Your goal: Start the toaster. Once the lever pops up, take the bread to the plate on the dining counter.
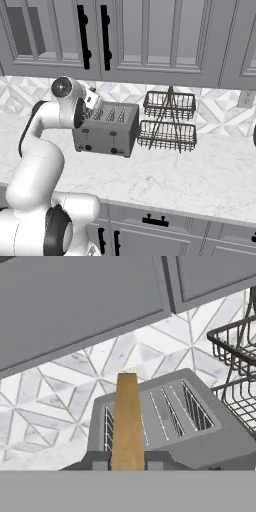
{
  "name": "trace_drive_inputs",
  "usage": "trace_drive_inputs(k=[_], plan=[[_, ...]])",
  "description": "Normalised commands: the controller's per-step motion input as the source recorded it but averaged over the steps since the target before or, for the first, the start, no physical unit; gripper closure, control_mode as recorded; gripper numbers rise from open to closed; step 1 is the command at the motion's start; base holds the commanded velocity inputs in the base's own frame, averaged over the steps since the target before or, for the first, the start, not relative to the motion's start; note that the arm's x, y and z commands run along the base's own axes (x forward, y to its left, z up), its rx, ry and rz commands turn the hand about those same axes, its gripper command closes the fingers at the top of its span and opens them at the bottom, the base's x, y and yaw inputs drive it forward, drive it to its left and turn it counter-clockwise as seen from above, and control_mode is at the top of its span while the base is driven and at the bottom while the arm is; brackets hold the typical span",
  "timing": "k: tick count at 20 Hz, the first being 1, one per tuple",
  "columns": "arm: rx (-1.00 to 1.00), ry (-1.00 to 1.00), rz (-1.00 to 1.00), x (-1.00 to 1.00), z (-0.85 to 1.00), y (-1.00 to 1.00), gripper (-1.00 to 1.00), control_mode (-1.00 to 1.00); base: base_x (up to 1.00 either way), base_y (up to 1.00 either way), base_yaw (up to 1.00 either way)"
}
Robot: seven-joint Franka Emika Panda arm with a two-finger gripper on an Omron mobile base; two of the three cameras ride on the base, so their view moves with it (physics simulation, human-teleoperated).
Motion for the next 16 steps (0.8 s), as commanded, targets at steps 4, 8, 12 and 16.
trace_drive_inputs(k=[4,8,12,16], plan=[[0.02,0.5,0.0,-0.44,0.89,0.0,1.0,-1.0,0.0,0.0,0.0],[0.0,0.51,0.0,-0.48,0.81,0.0,1.0,-1.0,0.0,0.0,0.0],[0.0,0.44,0.0,-0.76,0.3,0.0,1.0,-1.0,0.0,0.0,0.0],[0.0,0.23,0.0,-0.95,-0.12,-0.09,1.0,-1.0,0.0,0.0,0.0]])
